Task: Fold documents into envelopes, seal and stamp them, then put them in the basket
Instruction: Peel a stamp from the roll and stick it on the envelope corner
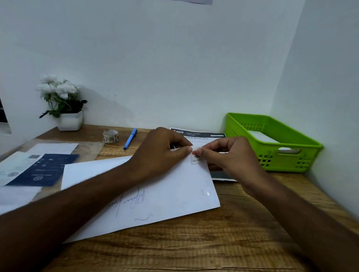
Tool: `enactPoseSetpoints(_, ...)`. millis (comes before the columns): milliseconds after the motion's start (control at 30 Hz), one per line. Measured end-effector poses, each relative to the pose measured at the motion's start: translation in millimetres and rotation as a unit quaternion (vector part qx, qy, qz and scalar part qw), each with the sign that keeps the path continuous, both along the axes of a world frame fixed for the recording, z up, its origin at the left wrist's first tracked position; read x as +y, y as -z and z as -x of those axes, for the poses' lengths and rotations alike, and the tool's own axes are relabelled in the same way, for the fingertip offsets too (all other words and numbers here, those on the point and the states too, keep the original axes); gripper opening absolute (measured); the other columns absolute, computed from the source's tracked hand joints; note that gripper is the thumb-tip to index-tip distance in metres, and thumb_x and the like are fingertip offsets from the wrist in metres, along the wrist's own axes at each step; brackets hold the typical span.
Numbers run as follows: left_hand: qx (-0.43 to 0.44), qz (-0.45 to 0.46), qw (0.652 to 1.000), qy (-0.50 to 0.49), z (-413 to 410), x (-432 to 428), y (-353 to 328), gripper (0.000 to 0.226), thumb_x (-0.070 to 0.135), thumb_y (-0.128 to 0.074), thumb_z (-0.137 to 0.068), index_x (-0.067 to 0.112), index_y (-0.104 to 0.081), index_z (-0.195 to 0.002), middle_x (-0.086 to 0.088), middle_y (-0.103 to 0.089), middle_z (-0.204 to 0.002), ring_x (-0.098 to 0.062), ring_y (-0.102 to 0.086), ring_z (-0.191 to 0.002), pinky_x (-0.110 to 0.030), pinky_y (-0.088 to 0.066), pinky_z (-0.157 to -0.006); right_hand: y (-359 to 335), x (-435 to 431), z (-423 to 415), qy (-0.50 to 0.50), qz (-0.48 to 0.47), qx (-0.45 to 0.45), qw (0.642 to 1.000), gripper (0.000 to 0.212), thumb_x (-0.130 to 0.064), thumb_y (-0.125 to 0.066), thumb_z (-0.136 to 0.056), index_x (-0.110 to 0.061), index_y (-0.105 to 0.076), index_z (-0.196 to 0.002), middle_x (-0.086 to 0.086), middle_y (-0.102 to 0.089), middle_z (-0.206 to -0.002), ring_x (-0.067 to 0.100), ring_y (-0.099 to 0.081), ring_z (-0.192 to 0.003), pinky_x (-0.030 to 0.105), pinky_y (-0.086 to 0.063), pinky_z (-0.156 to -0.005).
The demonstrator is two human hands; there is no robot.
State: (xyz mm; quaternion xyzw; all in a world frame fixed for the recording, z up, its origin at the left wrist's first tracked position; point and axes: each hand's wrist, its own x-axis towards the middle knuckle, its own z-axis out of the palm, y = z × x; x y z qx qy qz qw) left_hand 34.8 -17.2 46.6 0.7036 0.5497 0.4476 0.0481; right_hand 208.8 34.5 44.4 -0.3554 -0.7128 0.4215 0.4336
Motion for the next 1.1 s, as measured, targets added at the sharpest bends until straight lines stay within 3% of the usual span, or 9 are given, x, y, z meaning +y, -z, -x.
enactPoseSetpoints(333,0.004,-0.006,1.0,-0.008,0.1,0.3,1.6,0.024,0.033,-0.061,-0.076,0.02,-0.079,-0.084,0.009,-0.074,-0.078,-0.003,-0.067,-0.075,-0.031,-0.054,-0.071,-0.7,-1.3,1.3,0.008,-0.011,-0.006,1.0,0.017,-0.022,-0.087,-0.068,-0.009,-0.076,-0.07,0.01,-0.074,-0.072,0.018,-0.07,-0.068,0.041,-0.062,-0.073)
enactPoseSetpoints(767,0.012,-0.036,0.999,-0.008,1.3,3.7,3.7,0.022,0.033,-0.063,-0.076,0.019,-0.079,-0.081,0.009,-0.073,-0.072,-0.005,-0.065,-0.07,-0.015,-0.043,-0.059,-0.5,0.8,1.2,0.001,-0.011,0.004,1.0,0.022,-0.016,-0.087,-0.069,0.001,-0.074,-0.077,0.022,-0.073,-0.076,0.021,-0.068,-0.067,0.039,-0.06,-0.069)
enactPoseSetpoints(900,0.019,-0.044,0.999,-0.006,1.6,3.8,4.3,0.02,0.032,-0.063,-0.077,0.02,-0.079,-0.08,0.01,-0.072,-0.069,-0.008,-0.064,-0.068,-0.013,-0.04,-0.056,1.3,2.6,0.8,-0.001,0.0,0.01,1.0,0.021,-0.012,-0.086,-0.069,0.002,-0.073,-0.078,0.021,-0.073,-0.075,0.024,-0.069,-0.069,0.04,-0.061,-0.069)
enactPoseSetpoints(1100,0.014,-0.048,0.999,-0.001,1.5,4.5,4.8,0.019,0.028,-0.063,-0.078,0.018,-0.079,-0.08,0.01,-0.07,-0.068,-0.005,-0.061,-0.063,-0.01,-0.038,-0.055,0.3,1.2,-0.2,-0.011,0.02,0.021,1.0,0.016,-0.007,-0.086,-0.068,-0.002,-0.072,-0.074,0.017,-0.074,-0.072,0.018,-0.07,-0.064,0.034,-0.06,-0.065)
